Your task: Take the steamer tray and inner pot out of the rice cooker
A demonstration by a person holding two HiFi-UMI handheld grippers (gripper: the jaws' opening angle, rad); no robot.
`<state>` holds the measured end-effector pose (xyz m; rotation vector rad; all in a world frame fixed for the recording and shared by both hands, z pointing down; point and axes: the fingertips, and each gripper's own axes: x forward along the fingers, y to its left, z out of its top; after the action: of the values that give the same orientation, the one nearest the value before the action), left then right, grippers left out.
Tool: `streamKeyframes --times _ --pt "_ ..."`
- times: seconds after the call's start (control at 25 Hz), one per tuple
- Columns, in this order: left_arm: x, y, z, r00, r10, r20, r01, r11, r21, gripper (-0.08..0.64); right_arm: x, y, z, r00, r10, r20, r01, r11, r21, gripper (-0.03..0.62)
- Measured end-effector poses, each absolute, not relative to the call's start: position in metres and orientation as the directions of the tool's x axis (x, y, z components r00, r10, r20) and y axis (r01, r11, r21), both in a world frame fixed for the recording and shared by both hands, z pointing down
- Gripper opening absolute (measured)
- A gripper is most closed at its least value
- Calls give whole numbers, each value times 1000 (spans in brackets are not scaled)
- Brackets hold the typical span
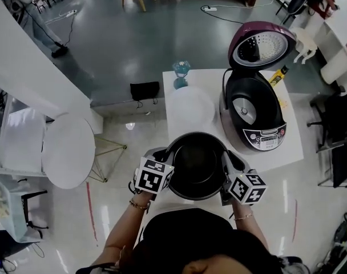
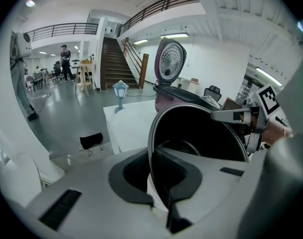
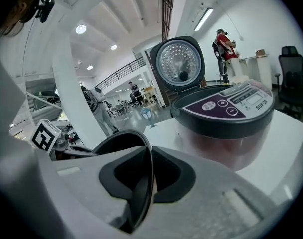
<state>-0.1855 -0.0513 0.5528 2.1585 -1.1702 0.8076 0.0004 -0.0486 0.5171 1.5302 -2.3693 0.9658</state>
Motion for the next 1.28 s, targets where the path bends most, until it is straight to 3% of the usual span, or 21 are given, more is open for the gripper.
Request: streamKeyframes --times 0.6,1.28 --pt "-176 -88 588 469 -430 772 -824 -527 207 17 10 -77 560 -416 -747 519 -862 144 -485 35" --pt "-165 -106 592 469 -415 779 -816 -541 203 17 21 -89 574 -417 -729 543 -842 85 -533 34"
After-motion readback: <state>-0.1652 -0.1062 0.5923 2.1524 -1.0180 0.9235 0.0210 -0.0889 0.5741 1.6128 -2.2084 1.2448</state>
